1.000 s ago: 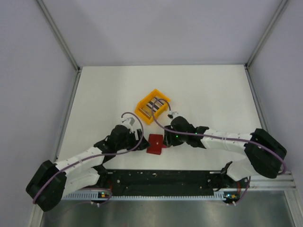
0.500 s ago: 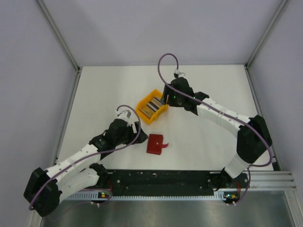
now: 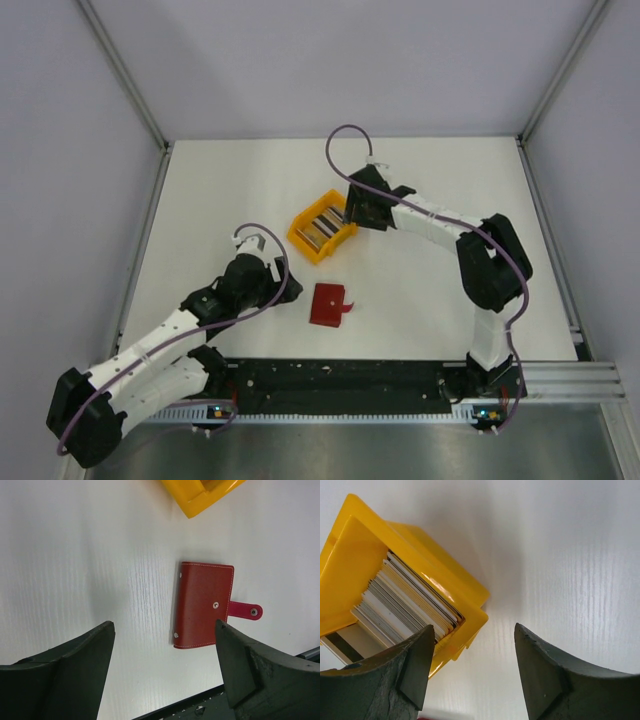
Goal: Put the credit cards into the card holder
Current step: Move the storage box to the center of the board.
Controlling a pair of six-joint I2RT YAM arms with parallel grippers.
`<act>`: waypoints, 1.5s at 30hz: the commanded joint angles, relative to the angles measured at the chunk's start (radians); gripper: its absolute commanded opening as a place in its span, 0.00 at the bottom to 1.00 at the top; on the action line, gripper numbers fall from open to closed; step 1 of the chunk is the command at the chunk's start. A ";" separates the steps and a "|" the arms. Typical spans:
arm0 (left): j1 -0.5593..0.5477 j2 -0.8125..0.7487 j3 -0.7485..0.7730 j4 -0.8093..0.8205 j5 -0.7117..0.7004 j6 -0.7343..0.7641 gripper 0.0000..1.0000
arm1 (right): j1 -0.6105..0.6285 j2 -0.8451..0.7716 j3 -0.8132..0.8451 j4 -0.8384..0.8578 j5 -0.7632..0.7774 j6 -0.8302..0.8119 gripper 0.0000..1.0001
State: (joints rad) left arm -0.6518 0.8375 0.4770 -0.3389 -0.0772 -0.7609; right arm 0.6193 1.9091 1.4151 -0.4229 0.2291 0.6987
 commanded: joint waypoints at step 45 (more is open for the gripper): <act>0.000 0.041 0.009 0.127 0.142 0.031 0.85 | -0.352 -0.561 -0.676 0.282 -0.439 -0.724 0.06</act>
State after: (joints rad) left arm -0.6518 0.8707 0.4770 -0.2665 0.0418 -0.7555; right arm 0.2737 1.3064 0.7105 -0.1661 -0.0578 0.0505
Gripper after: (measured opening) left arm 0.845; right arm 0.122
